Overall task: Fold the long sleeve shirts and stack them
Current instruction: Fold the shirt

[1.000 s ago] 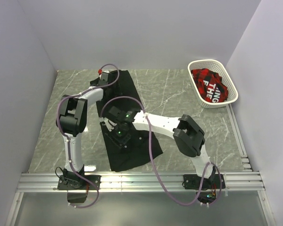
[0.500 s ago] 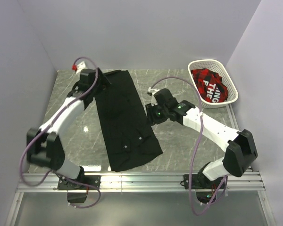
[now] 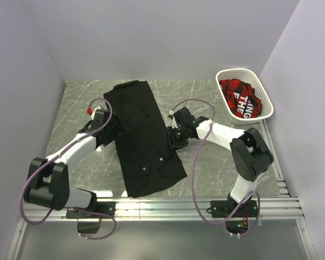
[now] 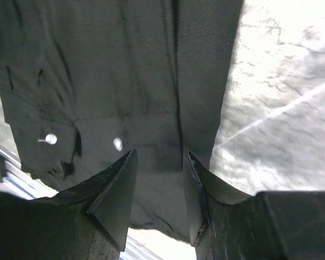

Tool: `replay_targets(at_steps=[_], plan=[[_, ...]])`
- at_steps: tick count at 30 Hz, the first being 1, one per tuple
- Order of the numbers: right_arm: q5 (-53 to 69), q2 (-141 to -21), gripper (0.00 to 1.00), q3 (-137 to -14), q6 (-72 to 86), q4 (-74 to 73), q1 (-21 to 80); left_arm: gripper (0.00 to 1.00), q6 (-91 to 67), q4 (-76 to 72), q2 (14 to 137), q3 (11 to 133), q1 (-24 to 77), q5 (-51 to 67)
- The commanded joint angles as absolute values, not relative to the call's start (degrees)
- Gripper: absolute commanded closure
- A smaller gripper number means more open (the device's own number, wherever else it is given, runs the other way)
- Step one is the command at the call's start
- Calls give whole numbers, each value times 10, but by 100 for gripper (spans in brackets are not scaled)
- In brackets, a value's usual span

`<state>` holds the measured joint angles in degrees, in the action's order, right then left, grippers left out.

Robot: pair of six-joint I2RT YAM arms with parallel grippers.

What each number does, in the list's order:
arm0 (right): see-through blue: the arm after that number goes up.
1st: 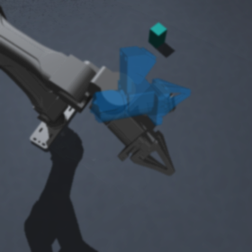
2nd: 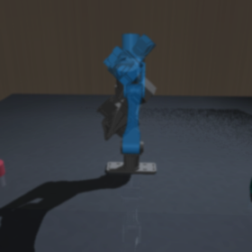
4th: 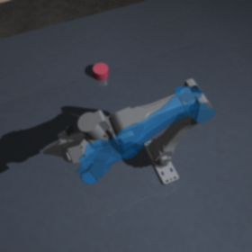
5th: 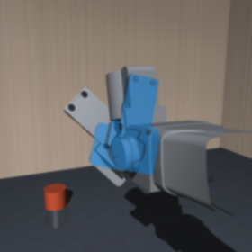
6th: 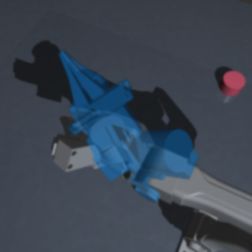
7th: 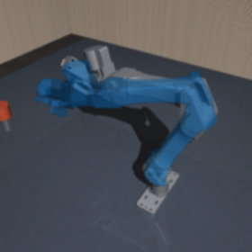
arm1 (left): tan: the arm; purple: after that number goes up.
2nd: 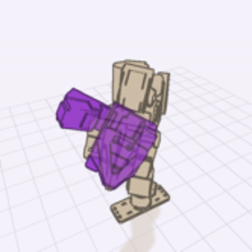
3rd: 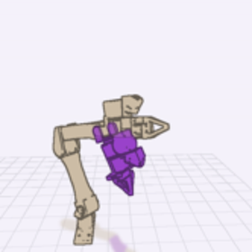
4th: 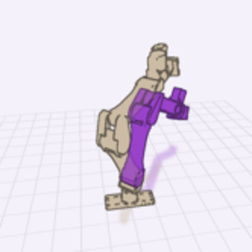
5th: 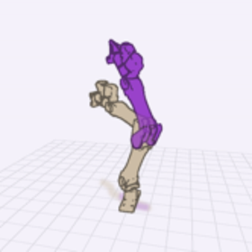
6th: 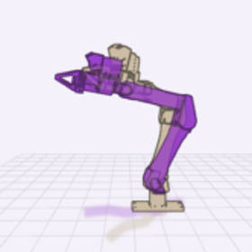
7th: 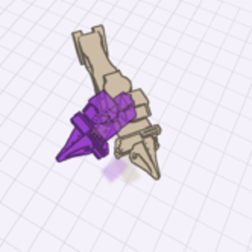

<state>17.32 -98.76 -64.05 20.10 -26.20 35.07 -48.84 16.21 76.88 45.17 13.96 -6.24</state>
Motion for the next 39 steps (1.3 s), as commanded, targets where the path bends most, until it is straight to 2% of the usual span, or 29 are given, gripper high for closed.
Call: replay_targets(at_steps=[1,11,19,23,28,31,34,39], plan=[[221,-1010,54,-641,229,-232,338,5,-489,110,809,460,143,-36],[242,-1036,54,-623,252,-236,338,5,-503,111,1001,553,143,-31],[249,-1035,55,-616,259,-232,338,5,-480,127,1079,661,144,-25],[228,-982,55,-615,260,-224,337,4,-475,145,1037,666,144,-25],[177,-869,53,-614,270,-226,337,3,-483,218,884,611,144,-53],[142,-788,52,-566,298,-191,327,2,-490,276,803,547,143,-56],[174,-738,43,-525,341,-165,305,2,-504,316,732,484,143,-26],[235,-755,43,-491,350,-206,267,2,-554,342,625,378,144,62]])
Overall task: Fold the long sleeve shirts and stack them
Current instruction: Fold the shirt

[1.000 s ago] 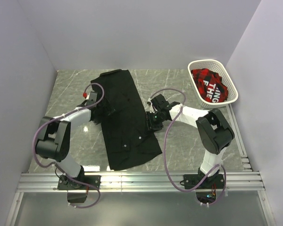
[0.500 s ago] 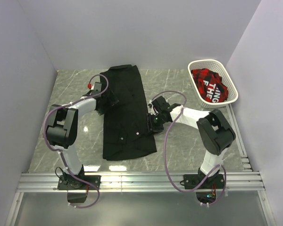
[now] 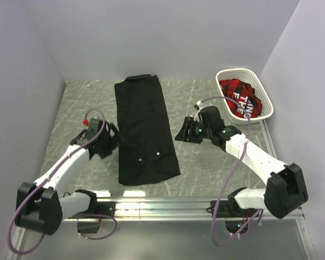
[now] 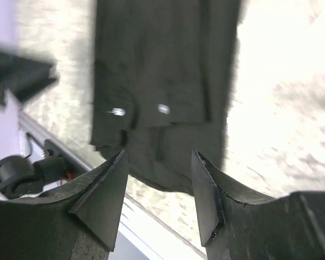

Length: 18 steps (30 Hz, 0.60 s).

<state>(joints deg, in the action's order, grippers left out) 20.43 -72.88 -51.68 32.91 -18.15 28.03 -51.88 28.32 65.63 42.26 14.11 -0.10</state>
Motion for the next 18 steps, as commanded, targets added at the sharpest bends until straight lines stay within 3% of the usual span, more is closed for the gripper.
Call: replay_targets(at_steps=[1,6,18], plan=[[234,-755,42,-476,352,-209,268,3,-558,346,613,356,144,73],[241,-762,40,-424,380,-192,268,4,-564,372,582,318,143,98],[251,-859,40,-382,424,-160,302,12,-574,317,648,245,150,167]])
